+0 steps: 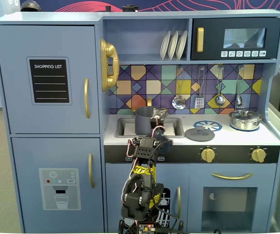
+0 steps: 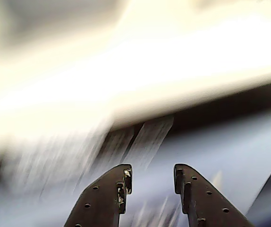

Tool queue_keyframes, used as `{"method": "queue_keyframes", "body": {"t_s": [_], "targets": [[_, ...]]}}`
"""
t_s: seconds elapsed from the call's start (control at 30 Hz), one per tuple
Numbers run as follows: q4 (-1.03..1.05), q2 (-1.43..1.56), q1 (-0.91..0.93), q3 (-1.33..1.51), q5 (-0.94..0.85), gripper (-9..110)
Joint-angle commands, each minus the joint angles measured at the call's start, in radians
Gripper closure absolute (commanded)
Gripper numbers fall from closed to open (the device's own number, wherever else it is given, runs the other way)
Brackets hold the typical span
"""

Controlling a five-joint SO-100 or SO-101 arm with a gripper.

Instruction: Pick up the lid from the counter and put it on the gray recipient

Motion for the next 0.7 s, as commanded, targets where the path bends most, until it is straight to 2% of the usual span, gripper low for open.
{"method": "queue_keyframes", "body": {"t_s": [0.0,0.07,0.13,0.4,0.67], "targets": [[-0.430,-0.086,0.124,0.048,0.023,102],[-0.597,-0.133,0.152,0.100,0.029,101],[-0.615,-0.163,0.166,0.104,0.017,101],[-0.759,-0.291,0.238,0.112,0.023,77],[-0.925,-0.469,0.247,0.075,-0.014,76]]}}
